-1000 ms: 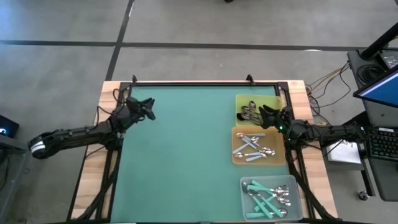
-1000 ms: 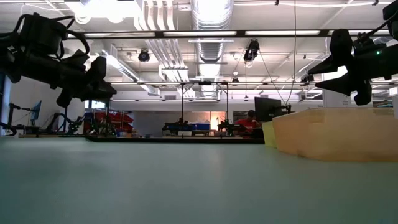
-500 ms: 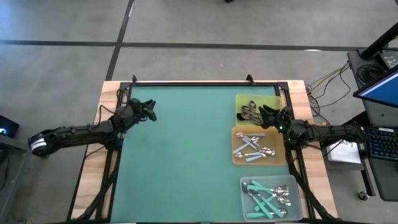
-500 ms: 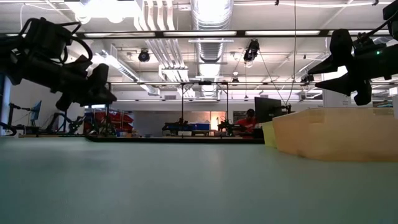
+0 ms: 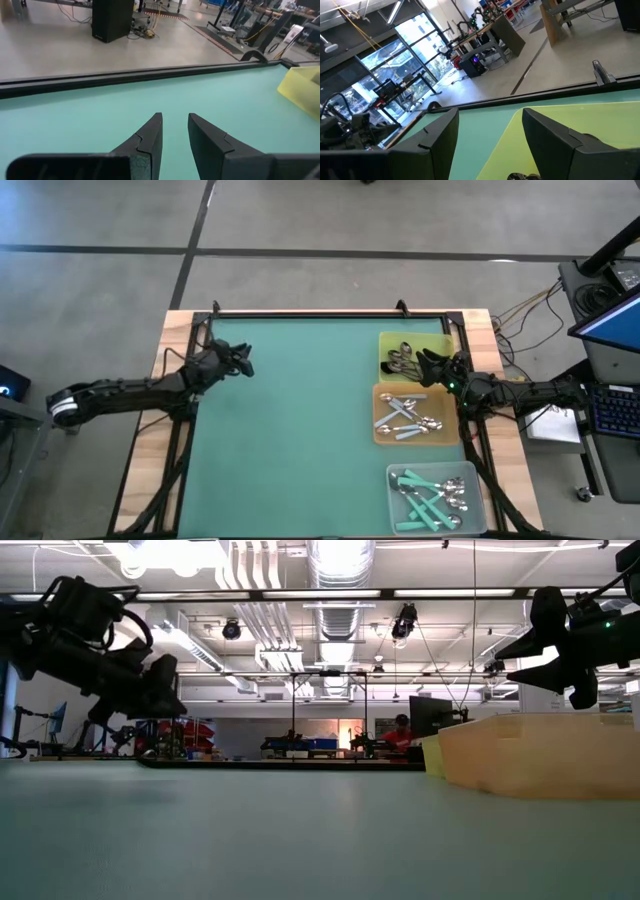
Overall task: Sort silverware by color (type)
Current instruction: Return to Home Position
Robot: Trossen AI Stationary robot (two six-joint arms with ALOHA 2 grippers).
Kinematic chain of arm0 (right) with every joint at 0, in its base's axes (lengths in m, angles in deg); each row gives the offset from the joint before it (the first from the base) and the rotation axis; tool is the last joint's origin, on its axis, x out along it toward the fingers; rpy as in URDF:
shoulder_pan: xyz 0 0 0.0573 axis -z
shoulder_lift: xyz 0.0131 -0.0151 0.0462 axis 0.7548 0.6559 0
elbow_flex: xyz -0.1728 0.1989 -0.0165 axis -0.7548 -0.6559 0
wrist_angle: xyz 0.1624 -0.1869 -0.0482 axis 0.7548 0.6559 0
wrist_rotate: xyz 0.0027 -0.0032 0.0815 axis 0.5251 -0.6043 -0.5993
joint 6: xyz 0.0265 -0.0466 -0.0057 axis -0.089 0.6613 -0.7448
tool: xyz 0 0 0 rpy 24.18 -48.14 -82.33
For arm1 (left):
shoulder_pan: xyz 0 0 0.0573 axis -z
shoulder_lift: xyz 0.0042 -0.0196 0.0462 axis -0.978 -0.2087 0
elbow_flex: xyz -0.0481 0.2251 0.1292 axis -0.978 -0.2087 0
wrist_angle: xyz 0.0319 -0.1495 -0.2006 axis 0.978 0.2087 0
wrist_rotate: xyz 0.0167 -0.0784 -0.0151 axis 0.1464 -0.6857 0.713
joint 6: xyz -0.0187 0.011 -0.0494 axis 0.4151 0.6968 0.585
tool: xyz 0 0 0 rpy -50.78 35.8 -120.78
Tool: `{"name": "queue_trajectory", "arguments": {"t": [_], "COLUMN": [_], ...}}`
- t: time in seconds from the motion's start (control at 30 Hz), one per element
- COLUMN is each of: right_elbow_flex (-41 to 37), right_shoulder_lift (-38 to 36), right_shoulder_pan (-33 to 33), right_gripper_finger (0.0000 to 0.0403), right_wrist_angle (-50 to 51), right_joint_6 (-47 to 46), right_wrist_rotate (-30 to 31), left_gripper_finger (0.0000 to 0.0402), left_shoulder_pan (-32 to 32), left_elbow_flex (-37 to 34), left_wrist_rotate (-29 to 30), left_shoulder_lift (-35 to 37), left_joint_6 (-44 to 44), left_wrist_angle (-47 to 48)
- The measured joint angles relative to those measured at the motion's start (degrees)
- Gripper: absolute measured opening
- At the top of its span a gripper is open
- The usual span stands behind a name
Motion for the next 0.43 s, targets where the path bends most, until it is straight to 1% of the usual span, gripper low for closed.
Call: {"name": "queue_trajectory", "arguments": {"t": [0.43], "right_elbow_flex": [0.0], "right_shoulder_lift": [0.0], "right_shoulder_pan": [0.0], "right_gripper_finger": [0.021], "right_wrist_angle": [0.0], "right_joint_6": [0.0], "right_wrist_rotate": [0.0], "left_gripper_finger": [0.0075], "left_shoulder_pan": [0.0], "left_elbow_flex": [0.0], "left_wrist_rotate": [0.0], "left_shoulder_lift": [-4.2], "left_joint_6": [0.0], "left_wrist_angle": [0.0]}}
